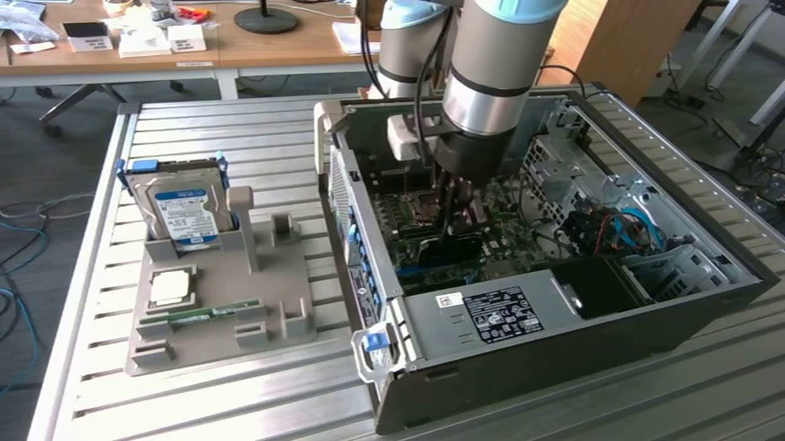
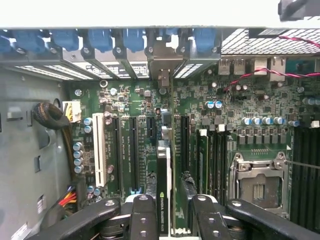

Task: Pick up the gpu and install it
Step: 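Insert the gpu into the slot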

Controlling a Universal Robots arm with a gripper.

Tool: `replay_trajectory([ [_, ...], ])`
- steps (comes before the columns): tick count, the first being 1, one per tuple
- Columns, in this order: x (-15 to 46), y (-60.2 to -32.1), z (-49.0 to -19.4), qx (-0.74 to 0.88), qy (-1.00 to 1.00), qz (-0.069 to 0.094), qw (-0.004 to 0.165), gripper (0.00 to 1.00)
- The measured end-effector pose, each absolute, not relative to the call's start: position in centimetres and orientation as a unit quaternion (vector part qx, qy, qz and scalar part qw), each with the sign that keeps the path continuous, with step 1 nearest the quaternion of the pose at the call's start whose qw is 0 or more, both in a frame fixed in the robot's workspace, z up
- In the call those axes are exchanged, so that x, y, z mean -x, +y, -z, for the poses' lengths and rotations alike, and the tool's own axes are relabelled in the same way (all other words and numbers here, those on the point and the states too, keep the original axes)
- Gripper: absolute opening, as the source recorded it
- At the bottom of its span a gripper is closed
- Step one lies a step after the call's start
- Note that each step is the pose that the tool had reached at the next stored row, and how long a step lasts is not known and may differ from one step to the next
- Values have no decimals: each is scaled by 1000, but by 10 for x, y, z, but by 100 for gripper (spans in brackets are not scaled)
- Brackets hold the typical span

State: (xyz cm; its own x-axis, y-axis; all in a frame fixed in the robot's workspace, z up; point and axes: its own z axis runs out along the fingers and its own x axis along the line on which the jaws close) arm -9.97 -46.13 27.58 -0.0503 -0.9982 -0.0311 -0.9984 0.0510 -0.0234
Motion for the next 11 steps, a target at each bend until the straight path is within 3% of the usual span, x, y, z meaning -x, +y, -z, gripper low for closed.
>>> replay_trajectory([
  [11, 100, -461, -287, 689, 725, -2, 19, 33],
])
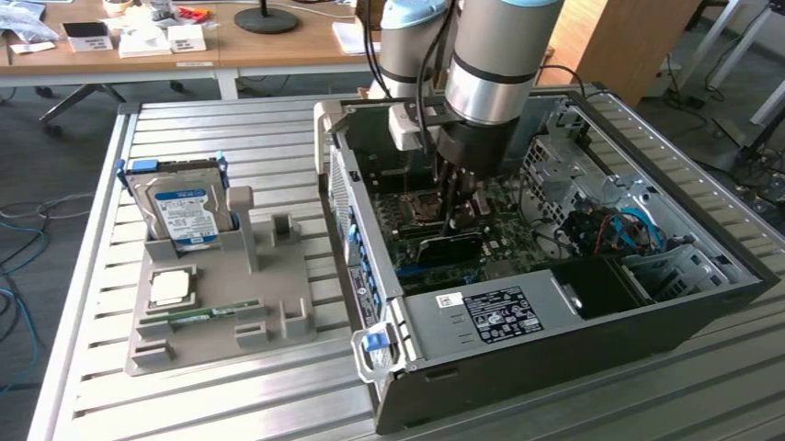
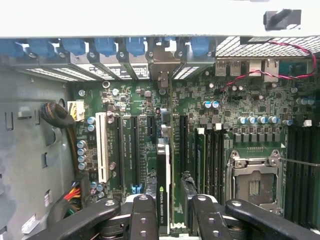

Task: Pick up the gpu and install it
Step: 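Insert the gpu into the slot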

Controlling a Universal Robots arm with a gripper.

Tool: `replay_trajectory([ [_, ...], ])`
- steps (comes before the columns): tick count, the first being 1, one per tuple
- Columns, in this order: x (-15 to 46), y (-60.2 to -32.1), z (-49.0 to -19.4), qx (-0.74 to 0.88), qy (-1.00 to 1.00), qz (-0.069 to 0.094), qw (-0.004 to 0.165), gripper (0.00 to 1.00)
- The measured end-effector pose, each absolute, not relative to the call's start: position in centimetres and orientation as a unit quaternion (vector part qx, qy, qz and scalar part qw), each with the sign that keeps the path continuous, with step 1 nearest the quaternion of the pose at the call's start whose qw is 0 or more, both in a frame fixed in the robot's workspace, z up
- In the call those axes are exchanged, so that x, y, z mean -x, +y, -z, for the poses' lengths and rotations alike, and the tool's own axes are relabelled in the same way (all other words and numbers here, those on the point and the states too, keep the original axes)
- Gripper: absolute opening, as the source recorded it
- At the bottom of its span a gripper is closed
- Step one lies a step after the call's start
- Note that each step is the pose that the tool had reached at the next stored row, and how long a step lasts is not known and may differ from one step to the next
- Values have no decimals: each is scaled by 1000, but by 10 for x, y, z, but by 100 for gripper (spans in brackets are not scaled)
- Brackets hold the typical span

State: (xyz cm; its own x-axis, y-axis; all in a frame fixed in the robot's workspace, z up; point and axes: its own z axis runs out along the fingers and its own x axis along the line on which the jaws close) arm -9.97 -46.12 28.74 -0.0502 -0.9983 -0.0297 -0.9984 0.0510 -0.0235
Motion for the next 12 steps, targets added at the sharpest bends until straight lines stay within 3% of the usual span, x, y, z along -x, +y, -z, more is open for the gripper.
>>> replay_trajectory([
  [12, 100, -461, -307, 689, 725, 0, 18, 33],
])
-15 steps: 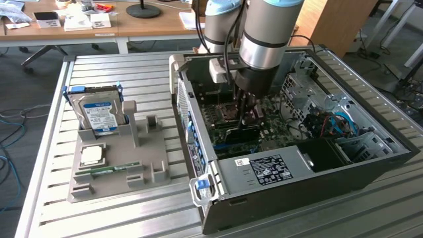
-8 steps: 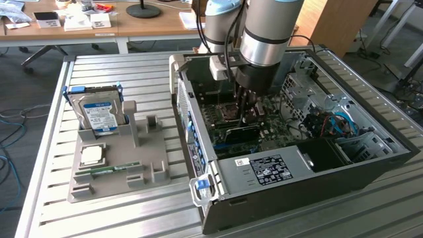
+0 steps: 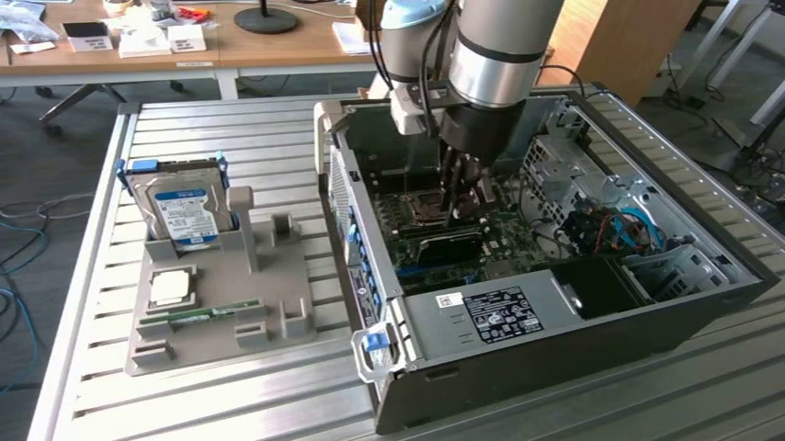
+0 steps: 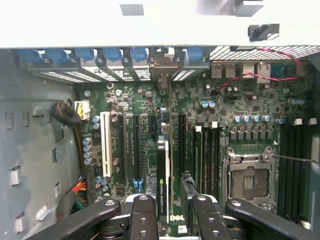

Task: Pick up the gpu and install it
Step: 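Insert the gpu into the slot, then press down on the gpu until it lock into place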

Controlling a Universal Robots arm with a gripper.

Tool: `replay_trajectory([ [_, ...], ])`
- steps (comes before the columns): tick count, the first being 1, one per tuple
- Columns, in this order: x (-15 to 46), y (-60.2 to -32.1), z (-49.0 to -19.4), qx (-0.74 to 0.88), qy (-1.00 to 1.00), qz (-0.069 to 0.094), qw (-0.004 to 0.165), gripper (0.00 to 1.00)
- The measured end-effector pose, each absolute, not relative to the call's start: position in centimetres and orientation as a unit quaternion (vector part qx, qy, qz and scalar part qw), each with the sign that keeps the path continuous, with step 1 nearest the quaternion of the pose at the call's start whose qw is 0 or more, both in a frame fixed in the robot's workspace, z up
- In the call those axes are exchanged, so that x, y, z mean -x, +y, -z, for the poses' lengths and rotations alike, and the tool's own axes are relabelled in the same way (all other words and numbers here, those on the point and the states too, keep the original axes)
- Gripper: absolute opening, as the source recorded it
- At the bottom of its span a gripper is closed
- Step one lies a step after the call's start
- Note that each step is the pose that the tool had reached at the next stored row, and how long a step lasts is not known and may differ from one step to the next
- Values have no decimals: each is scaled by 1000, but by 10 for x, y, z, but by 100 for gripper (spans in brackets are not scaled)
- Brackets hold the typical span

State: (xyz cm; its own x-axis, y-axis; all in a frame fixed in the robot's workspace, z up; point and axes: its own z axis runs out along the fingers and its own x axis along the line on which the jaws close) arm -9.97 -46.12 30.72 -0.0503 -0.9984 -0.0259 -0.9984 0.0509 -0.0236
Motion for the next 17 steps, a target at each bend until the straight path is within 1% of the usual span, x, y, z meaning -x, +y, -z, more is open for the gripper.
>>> replay_trajectory([
  [4, 100, -461, -315, 689, 725, 0, 17, 33],
  [17, 100, -461, -315, 689, 725, 0, 17, 33],
])
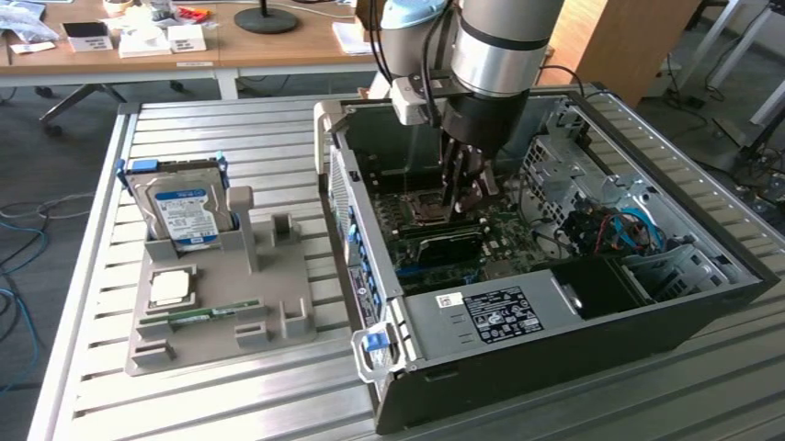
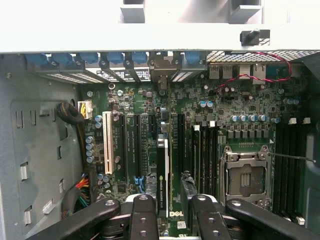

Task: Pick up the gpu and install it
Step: 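Press down on the gpu until it lock into place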

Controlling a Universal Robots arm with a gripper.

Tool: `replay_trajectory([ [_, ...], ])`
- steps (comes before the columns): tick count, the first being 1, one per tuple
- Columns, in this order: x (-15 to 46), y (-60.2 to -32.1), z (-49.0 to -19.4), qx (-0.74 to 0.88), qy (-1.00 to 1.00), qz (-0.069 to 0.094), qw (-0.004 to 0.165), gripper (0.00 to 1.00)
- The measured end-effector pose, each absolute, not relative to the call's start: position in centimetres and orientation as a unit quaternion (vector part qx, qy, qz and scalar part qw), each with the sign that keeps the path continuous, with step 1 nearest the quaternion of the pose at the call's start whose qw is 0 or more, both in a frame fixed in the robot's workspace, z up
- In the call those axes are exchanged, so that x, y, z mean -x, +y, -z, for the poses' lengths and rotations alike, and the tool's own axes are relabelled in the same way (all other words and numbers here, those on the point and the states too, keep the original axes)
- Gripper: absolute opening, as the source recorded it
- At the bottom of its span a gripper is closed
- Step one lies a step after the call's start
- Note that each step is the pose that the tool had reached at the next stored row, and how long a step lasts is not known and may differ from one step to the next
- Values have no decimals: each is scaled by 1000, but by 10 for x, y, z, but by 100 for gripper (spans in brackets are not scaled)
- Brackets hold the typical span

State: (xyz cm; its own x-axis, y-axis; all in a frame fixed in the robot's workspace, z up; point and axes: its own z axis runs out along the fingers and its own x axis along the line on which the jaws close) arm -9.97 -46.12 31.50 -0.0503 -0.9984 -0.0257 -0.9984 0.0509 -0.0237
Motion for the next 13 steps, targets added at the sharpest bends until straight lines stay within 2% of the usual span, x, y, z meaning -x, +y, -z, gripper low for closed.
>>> replay_trajectory([
  [2, 100, -461, -315, 689, 725, 0, 17, 32],
  [3, 100, -461, -315, 689, 725, 0, 17, 26],
  [4, 100, -461, -315, 689, 725, 0, 17, 26],
  [7, 100, -461, -315, 689, 725, 0, 17, 11],
  [13, 100, -461, -315, 689, 725, 0, 17, 11],
])
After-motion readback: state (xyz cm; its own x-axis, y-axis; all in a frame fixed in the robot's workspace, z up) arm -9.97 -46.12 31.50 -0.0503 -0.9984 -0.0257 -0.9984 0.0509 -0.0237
